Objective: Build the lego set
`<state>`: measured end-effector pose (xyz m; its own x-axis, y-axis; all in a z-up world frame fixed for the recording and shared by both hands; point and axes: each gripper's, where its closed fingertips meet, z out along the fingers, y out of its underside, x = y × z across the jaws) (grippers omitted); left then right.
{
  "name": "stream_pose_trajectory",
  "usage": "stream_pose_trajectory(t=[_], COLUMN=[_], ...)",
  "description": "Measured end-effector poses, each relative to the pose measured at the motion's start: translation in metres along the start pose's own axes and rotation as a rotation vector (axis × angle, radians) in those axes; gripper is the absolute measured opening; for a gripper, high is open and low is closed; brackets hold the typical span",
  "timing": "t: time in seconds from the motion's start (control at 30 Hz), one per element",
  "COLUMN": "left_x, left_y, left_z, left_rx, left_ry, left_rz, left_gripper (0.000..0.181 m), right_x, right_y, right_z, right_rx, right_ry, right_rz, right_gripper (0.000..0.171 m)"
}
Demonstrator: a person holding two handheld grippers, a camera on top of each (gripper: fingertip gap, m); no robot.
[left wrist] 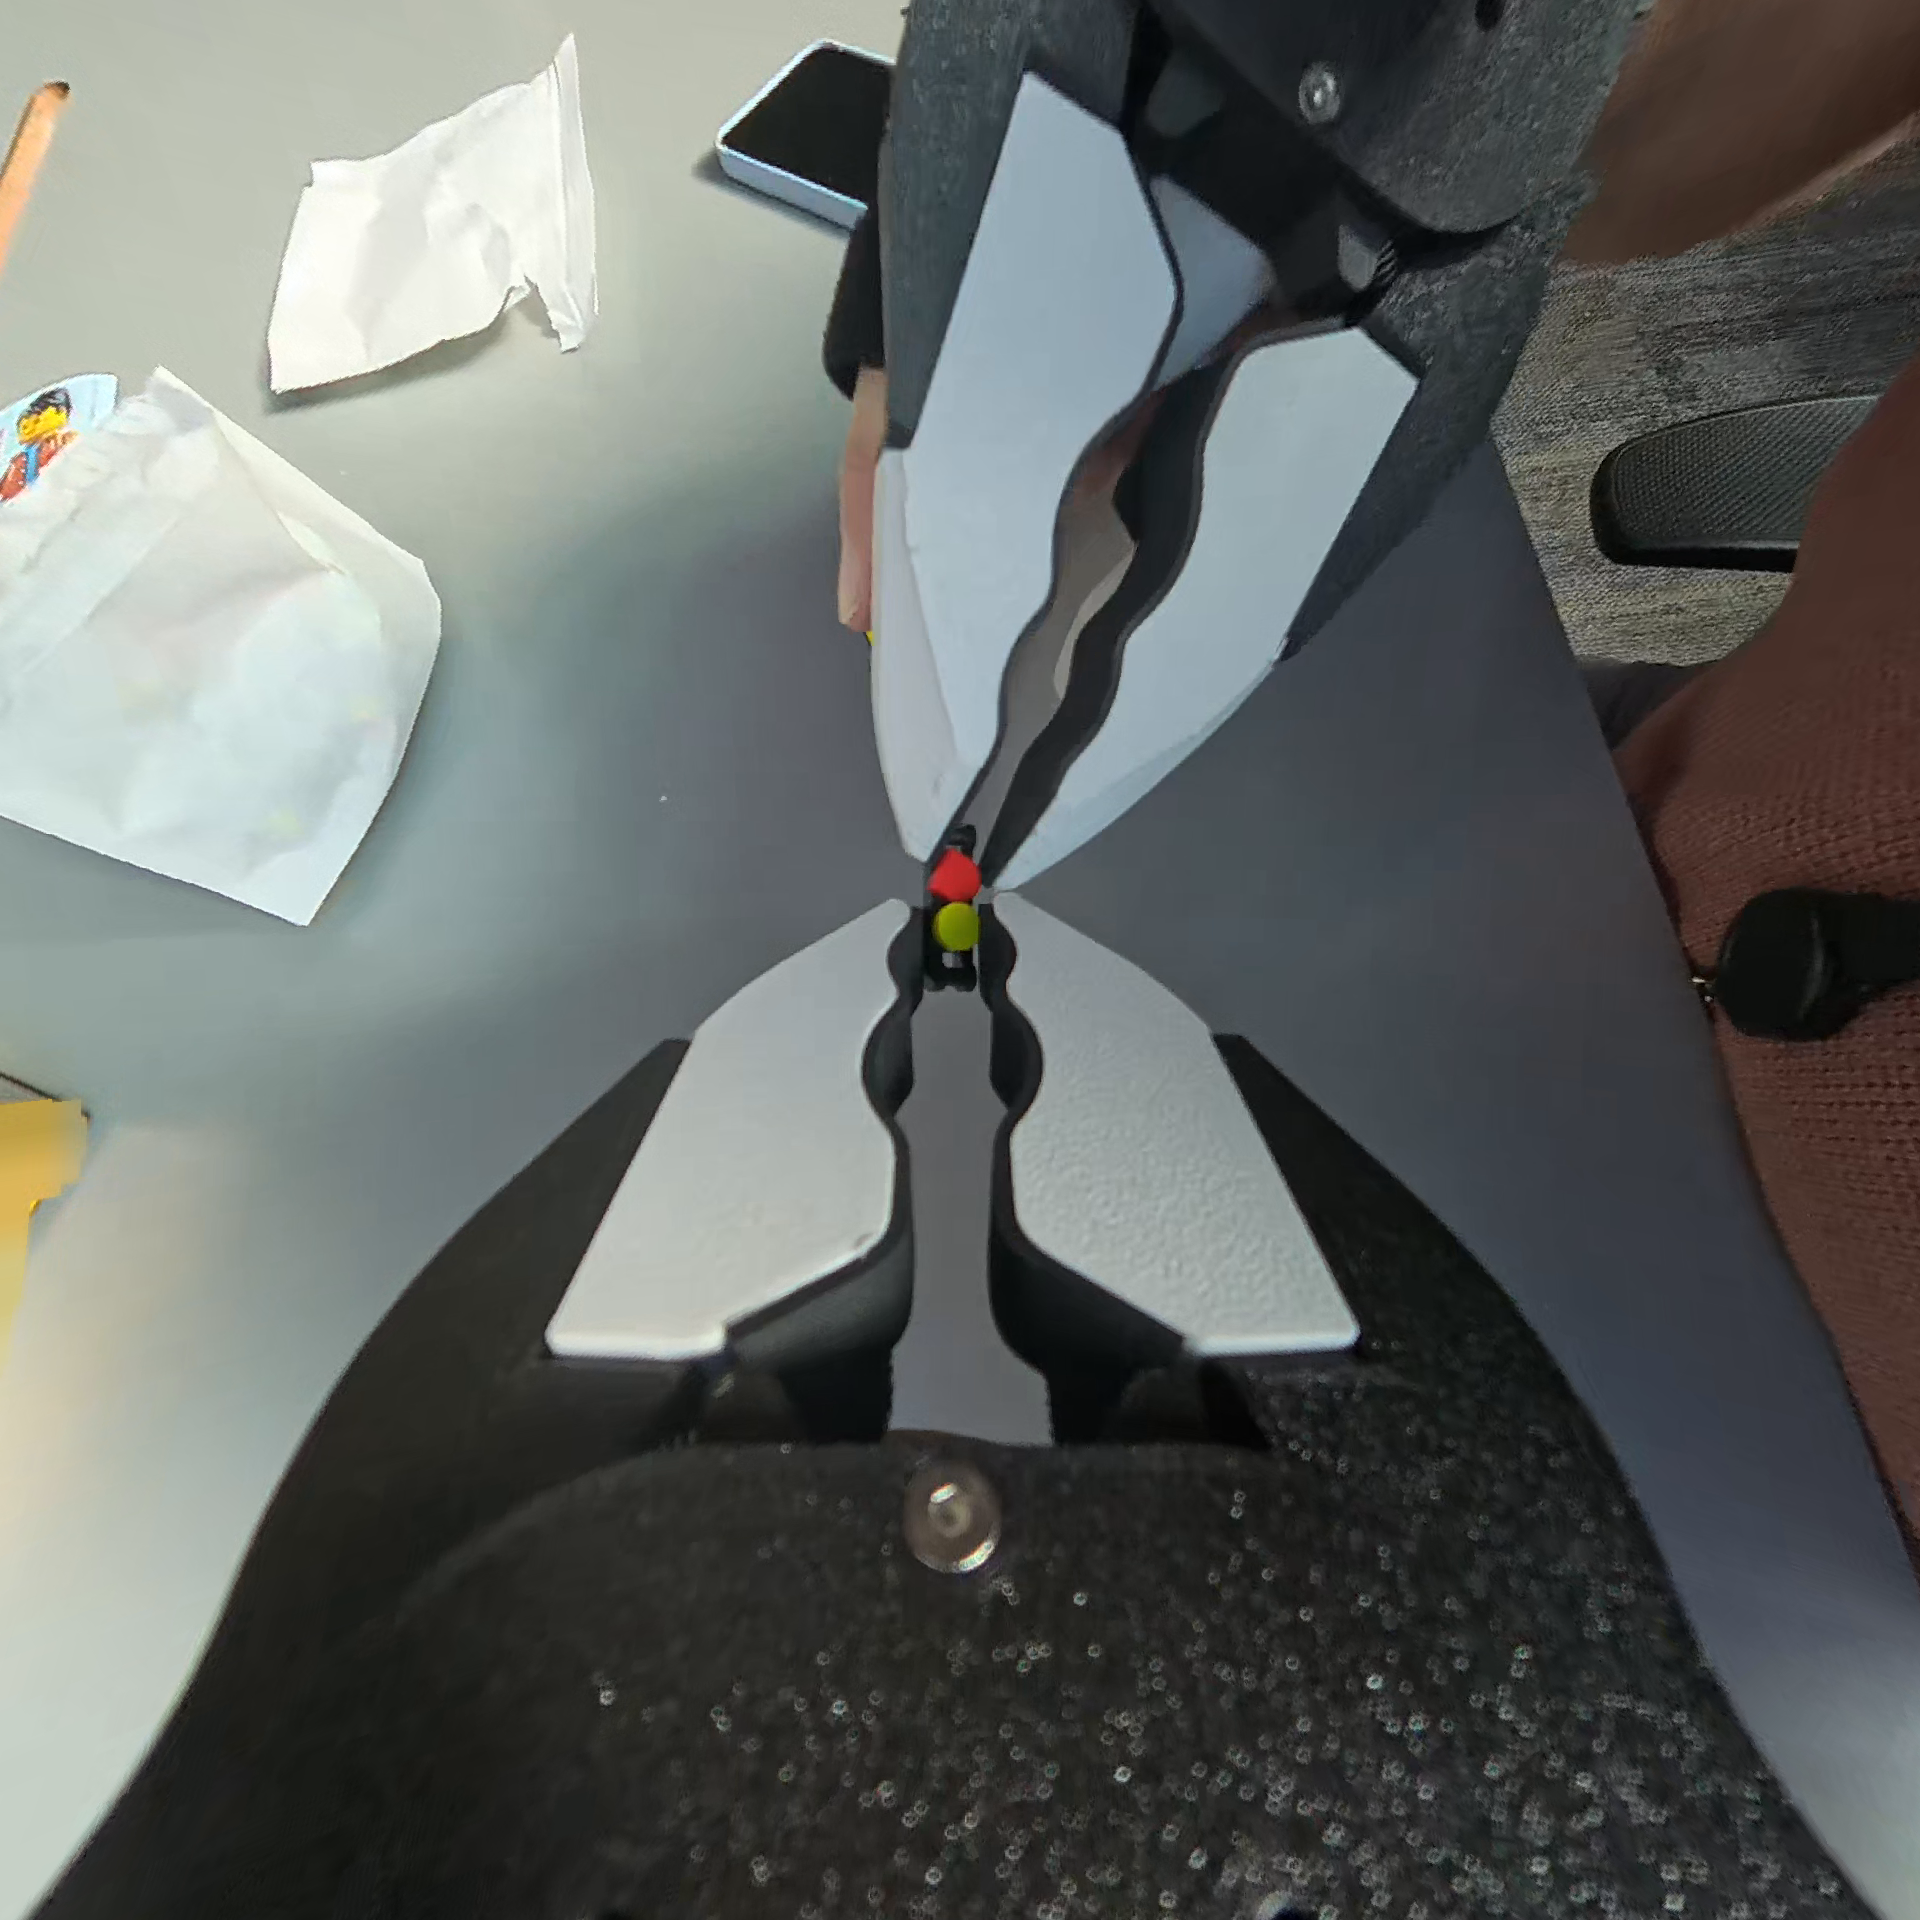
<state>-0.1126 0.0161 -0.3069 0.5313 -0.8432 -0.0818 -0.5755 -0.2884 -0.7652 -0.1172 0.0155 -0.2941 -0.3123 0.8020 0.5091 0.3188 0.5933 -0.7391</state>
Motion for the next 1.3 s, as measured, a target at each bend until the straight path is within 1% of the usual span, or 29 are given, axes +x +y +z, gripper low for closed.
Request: stream_pose_trajectory(t=[0.1,0.13,0.2,0.23,0.3,0.33,0.5,0.6,0.67,0.73,0.87,0.97,1.07,1.13,1.23,1.3], left_x=[0.004,0.004,0.006,0.006,0.008,0.007,0.007,0.003,0.004,0.003,0.004,0.006,0.007,0.007,0.007,0.008], left_y=[-0.003,-0.003,-0.001,0.000,0.000,0.000,0.002,0.004,0.002,0.000,0.003,0.005,0.005,0.007,0.007,0.007], left_z=[-0.002,-0.002,0.000,0.001,0.002,0.002,0.004,0.001,0.000,-0.001,-0.001,0.000,0.000,0.000,-0.001,-0.002], left_rx=[0.025,0.026,0.016,0.008,0.003,0.001,-0.011,-0.005,0.000,0.005,-0.029,-0.063,-0.065,-0.079,-0.067,-0.066], left_ry=[0.033,0.042,0.066,0.068,0.076,0.077,0.067,0.015,-0.003,-0.011,-0.009,-0.002,0.004,0.007,0.012,0.014], left_rz=[-0.015,-0.021,-0.030,-0.030,-0.027,-0.027,-0.004,0.064,0.103,0.119,0.152,0.176,0.166,0.162,0.148,0.143], left_gripper=[0.009,0.009,0.008,0.009,0.009,0.009,0.009,0.013,0.008,0.008,0.008,0.008,0.008,0.007,0.007,0.007], right_x=[-0.002,-0.003,-0.002,-0.004,-0.007,-0.008,-0.009,-0.006,-0.006,-0.004,-0.006,-0.011,-0.011,-0.010,-0.011,-0.010], right_y=[-0.002,-0.001,0.002,0.003,0.002,0.001,0.004,0.004,0.003,0.001,0.004,0.006,0.004,0.005,0.003,0.002], right_z=[-0.003,-0.003,-0.002,-0.002,-0.002,-0.002,-0.001,-0.003,-0.004,-0.006,-0.002,0.001,0.000,0.001,0.001,0.001], right_rx=[0.041,0.035,0.012,0.007,0.023,0.033,0.040,0.070,0.098,0.116,0.082,0.068,0.081,0.070,0.079,0.086], right_ry=[-0.054,-0.056,-0.034,-0.045,-0.066,-0.064,-0.075,-0.081,-0.096,-0.094,-0.099,-0.123,-0.120,-0.100,-0.105,-0.097], right_rz=[0.036,0.016,-0.038,-0.047,-0.051,-0.051,-0.013,0.045,0.083,0.096,0.101,0.099,0.103,0.098,0.085,0.078], right_gripper=[0.008,0.008,0.021,0.021,0.009,0.008,0.007,0.007,0.007,0.007,0.010,0.008,0.008,0.014,0.009,0.009])
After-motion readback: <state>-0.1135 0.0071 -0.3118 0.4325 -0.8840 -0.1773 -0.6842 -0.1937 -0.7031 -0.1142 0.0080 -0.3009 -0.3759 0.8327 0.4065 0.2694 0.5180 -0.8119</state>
